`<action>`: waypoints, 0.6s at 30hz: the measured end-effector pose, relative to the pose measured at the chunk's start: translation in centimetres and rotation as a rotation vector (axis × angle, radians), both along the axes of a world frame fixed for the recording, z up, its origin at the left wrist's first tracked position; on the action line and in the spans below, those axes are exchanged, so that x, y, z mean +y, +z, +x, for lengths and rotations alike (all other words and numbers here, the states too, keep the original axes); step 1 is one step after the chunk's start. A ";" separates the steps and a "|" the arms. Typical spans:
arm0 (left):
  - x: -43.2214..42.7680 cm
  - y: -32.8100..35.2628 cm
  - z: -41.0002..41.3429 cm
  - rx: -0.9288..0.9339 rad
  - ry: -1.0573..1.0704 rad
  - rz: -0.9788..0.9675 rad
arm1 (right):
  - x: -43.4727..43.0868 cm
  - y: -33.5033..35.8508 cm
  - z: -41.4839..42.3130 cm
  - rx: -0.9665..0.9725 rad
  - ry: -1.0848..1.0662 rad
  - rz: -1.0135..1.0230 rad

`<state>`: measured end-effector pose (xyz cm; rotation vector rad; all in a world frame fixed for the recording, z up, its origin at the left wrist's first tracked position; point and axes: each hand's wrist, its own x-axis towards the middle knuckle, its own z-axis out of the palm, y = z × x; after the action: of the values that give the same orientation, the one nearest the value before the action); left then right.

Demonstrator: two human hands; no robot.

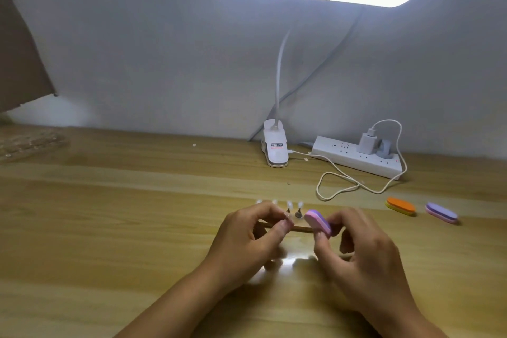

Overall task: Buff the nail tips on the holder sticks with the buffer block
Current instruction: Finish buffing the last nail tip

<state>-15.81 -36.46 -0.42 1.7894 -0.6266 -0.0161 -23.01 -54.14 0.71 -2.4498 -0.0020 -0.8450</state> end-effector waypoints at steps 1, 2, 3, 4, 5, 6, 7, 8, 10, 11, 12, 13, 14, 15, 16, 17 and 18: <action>-0.1 -0.1 0.0 -0.024 -0.003 0.021 | 0.0 0.1 0.0 -0.006 -0.010 0.029; -0.1 -0.2 0.0 -0.059 -0.010 0.049 | 0.1 0.1 0.0 -0.007 -0.008 0.040; -0.2 -0.3 -0.1 -0.092 -0.020 0.075 | 0.2 0.2 -0.1 -0.006 0.003 0.031; -0.3 -0.3 -0.2 -0.116 -0.034 0.096 | 0.4 0.2 -0.1 0.000 0.017 0.003; -0.3 -0.4 -0.3 -0.129 -0.043 0.111 | 0.6 0.2 -0.1 0.004 0.033 -0.045; -0.4 -0.4 -0.4 -0.136 -0.044 0.122 | 0.7 0.1 -0.2 0.000 0.044 -0.109; -0.4 -0.4 -0.5 -0.144 -0.041 0.130 | 0.8 0.0 -0.2 -0.009 0.050 -0.177; -0.4 -0.4 -0.5 -0.159 -0.033 0.141 | 0.8 -0.1 -0.2 -0.018 0.045 -0.232; -0.4 -0.4 -0.5 -0.209 -0.021 0.187 | 0.7 -0.2 -0.2 -0.043 0.027 -0.303; -0.3 -0.3 -0.5 -0.233 -0.021 0.207 | 0.7 -0.3 -0.1 -0.062 0.030 -0.325; -0.3 -0.3 -0.6 -0.247 -0.021 0.219 | 0.6 -0.4 -0.1 -0.078 0.039 -0.339; -0.2 -0.2 -0.6 -0.248 -0.019 0.223 | 0.7 -0.4 -0.1 -0.085 0.053 -0.342; -0.2 -0.1 -0.6 -0.245 -0.016 0.224 | 0.7 -0.4 -0.2 -0.082 0.066 -0.332; -0.2 -0.1 -0.6 -0.243 -0.014 0.226 | 0.7 -0.3 -0.2 -0.077 0.081 -0.310; -0.2 0.0 -0.6 -0.240 -0.015 0.234 | 0.6 -0.2 -0.2 -0.074 0.091 -0.275; -0.2 0.0 -0.7 -0.236 -0.019 0.245 | 0.6 -0.1 -0.2 -0.067 0.103 -0.225; -0.2 0.0 -0.7 -0.231 -0.026 0.259 | 0.5 0.0 -0.2 -0.057 0.122 -0.163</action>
<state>-16.49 -36.66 -0.39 2.0508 -0.8445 0.0971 -23.18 -53.64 0.67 -2.5449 -0.2472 -0.8912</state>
